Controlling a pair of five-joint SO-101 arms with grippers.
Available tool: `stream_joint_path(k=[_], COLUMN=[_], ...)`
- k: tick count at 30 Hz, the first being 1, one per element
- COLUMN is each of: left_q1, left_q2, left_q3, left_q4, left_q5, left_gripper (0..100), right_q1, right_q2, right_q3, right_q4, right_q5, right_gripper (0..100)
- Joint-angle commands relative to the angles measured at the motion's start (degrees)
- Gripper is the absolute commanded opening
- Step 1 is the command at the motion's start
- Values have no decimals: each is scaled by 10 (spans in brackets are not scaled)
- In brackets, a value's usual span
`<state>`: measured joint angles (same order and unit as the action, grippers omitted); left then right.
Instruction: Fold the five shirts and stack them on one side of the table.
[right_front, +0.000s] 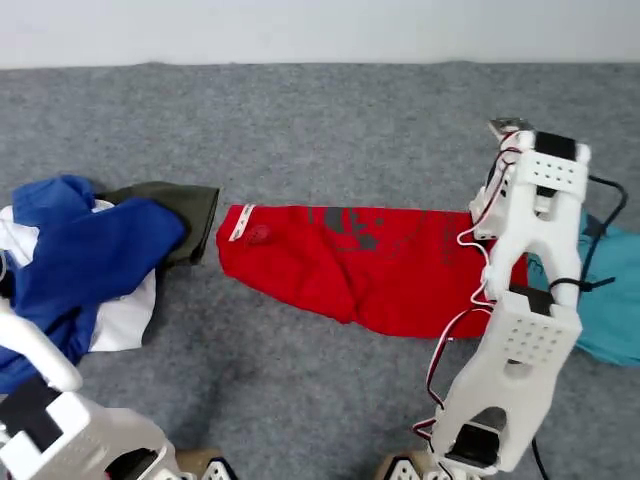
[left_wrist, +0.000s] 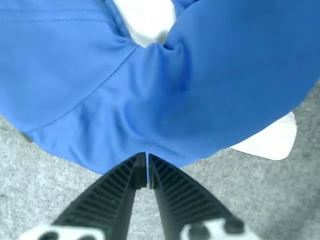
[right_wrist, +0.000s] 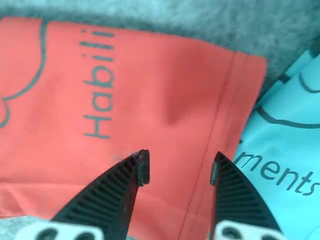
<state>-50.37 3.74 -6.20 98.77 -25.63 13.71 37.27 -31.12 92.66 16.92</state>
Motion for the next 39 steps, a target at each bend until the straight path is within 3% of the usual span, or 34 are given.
stream_joint_path(k=[1,9,15,33,39], left_q1=[7,6,6,6,6], left_q2=[-28,-28,-28,-28,-28], left_q3=[-5,-5,-5,-5,-5], left_q4=[4,4,4,4,4], left_q5=[0,-2,-2,-3,-3], left_gripper=[18,18,18,18,18], right_q1=[5,-1,-1,-8,-7], right_q2=[15,109,114,21,15], right_q3=[4,-11,-29,-41,-41], right_q4=[-32,-68,-70,-17,14], right_q5=[-7,-7,-3,26,25], right_gripper=[210,203,5,18,169])
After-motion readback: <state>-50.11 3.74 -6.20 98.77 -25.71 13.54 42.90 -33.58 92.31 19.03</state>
